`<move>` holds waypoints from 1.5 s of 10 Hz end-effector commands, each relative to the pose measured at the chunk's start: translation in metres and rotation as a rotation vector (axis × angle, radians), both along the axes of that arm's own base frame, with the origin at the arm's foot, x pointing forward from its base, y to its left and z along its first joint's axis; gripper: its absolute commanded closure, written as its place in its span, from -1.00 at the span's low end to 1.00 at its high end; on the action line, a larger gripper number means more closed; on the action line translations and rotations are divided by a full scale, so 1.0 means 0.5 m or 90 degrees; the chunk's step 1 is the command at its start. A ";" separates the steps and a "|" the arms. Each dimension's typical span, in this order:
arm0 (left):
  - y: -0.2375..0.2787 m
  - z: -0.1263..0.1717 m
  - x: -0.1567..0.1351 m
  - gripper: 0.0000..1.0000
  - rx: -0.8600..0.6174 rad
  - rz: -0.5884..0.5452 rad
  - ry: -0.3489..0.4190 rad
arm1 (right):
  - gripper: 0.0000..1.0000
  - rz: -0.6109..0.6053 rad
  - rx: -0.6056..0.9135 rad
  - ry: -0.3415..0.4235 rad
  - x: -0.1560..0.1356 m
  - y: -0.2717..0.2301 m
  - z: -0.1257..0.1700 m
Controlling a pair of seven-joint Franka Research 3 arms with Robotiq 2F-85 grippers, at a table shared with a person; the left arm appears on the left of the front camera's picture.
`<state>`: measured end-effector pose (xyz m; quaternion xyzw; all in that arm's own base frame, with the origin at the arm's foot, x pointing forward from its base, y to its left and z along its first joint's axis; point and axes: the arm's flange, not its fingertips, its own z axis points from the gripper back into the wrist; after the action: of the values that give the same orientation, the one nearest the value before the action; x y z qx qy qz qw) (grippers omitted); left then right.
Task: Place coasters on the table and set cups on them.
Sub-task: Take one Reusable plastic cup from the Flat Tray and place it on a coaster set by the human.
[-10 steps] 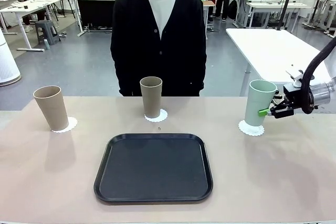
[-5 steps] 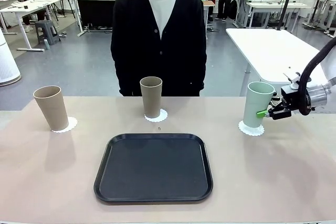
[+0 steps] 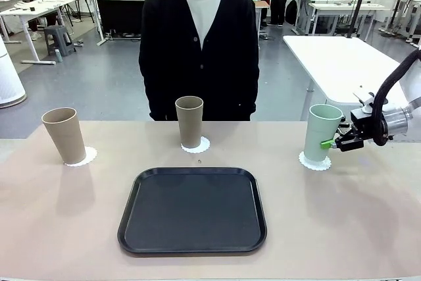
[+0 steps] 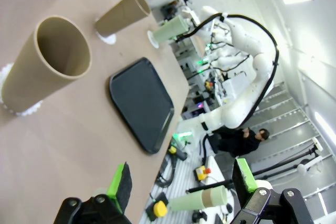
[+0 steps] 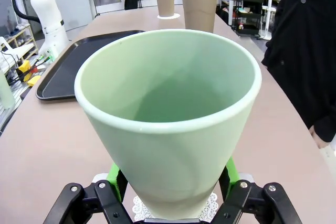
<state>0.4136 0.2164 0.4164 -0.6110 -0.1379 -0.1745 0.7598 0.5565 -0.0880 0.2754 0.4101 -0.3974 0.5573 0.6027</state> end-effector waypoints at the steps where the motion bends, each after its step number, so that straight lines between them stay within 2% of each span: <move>1: 0.000 0.003 -0.004 -1.00 0.000 0.004 -0.001 | -0.66 0.005 -0.014 0.007 0.011 -0.002 -0.004; 9: 0.000 0.003 -0.004 -1.00 0.000 0.004 -0.001 | -0.66 0.017 -0.020 0.016 0.018 -0.006 -0.027; 10: 0.000 0.003 -0.004 -1.00 0.000 0.004 -0.001 | -0.95 0.024 -0.022 0.017 0.017 -0.006 -0.027; 15: 0.000 0.003 -0.004 -1.00 0.000 0.004 -0.001 | -1.00 0.041 -0.070 0.021 0.011 -0.010 -0.027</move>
<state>0.4136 0.2164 0.4164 -0.6110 -0.1379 -0.1745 0.7598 0.5583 -0.0922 0.2592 0.4076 -0.3627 0.5784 0.6064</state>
